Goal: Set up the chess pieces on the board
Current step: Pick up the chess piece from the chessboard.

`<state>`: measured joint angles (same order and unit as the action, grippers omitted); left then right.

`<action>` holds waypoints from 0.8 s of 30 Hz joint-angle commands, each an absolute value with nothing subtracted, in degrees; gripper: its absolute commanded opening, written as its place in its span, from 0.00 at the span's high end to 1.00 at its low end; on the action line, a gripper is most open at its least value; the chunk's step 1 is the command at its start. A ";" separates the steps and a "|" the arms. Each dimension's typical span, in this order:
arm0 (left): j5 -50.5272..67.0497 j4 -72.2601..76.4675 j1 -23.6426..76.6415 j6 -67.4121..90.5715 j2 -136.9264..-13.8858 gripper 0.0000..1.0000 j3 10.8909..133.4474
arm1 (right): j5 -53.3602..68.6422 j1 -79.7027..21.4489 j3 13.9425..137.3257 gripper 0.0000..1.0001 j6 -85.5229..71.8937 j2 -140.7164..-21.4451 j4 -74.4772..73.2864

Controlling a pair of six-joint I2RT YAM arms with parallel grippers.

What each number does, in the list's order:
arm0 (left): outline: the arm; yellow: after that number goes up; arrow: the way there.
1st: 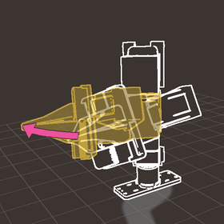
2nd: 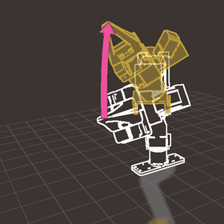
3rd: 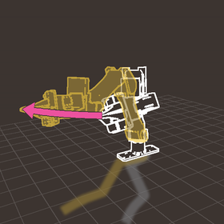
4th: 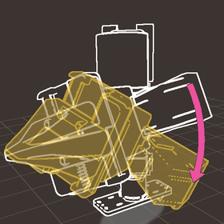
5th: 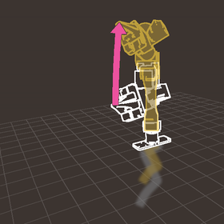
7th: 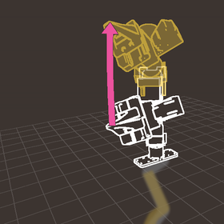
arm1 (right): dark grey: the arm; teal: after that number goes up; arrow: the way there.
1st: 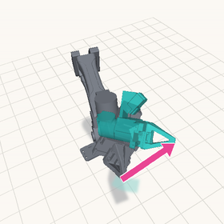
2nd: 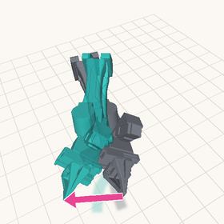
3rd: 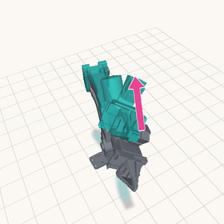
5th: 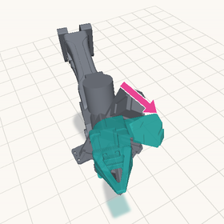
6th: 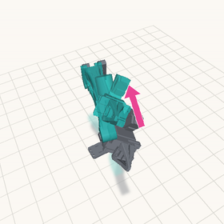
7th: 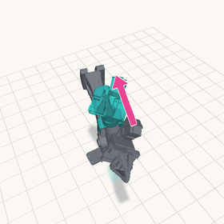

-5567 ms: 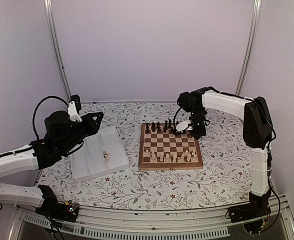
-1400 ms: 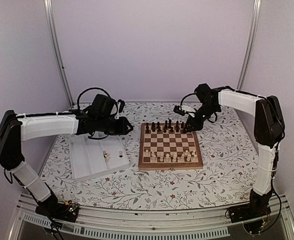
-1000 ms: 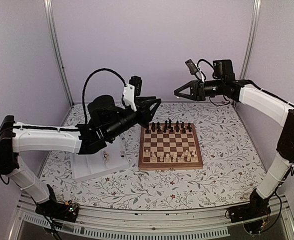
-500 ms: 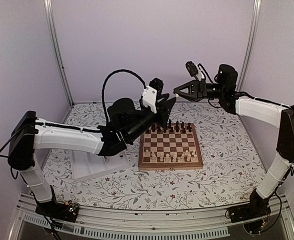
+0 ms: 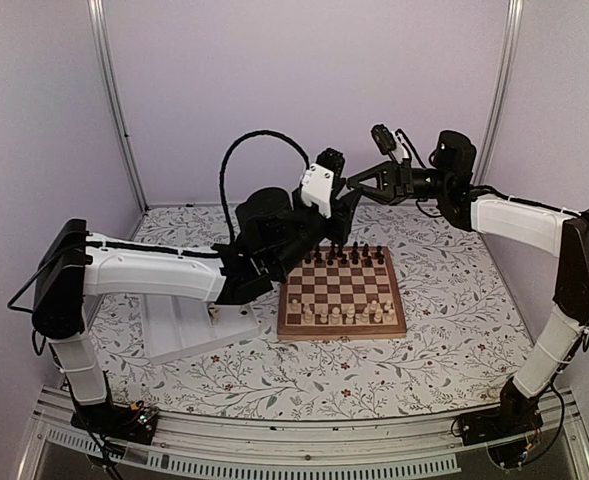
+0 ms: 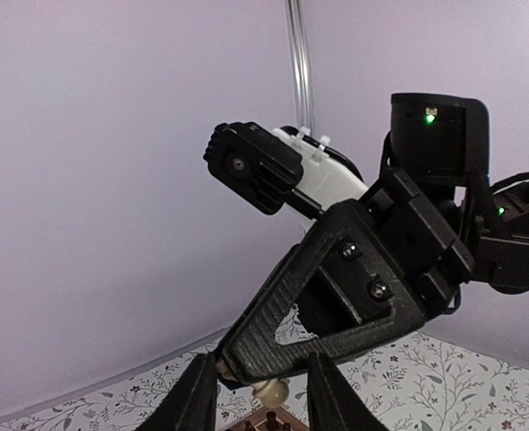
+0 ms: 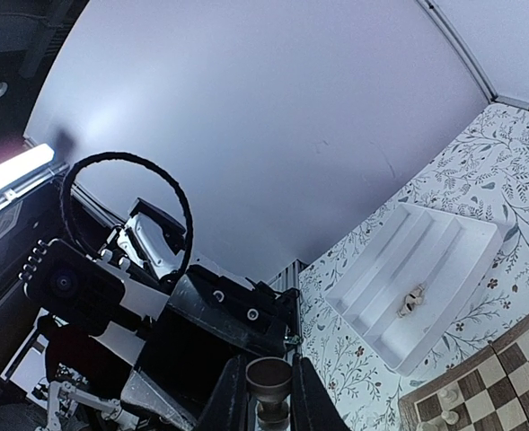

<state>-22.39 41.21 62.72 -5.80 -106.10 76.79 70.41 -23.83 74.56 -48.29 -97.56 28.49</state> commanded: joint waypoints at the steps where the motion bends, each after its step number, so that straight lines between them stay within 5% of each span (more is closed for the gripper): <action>1: -24.38 39.53 64.19 -8.04 -107.10 0.63 77.64 | 70.96 -24.35 74.09 0.93 -48.93 -95.71 30.79; 13: -24.75 39.10 64.56 -10.79 -107.04 0.53 76.86 | 71.34 -24.43 73.89 0.93 -50.45 -95.81 32.82; 24: -29.59 38.76 64.25 -8.88 -108.02 0.59 78.43 | 70.98 -24.85 72.91 0.92 -50.26 -95.46 32.88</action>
<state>-27.79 39.03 63.64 -9.58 -106.69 76.82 70.85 -24.12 73.97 -50.19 -97.49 31.42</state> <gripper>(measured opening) 0.422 0.135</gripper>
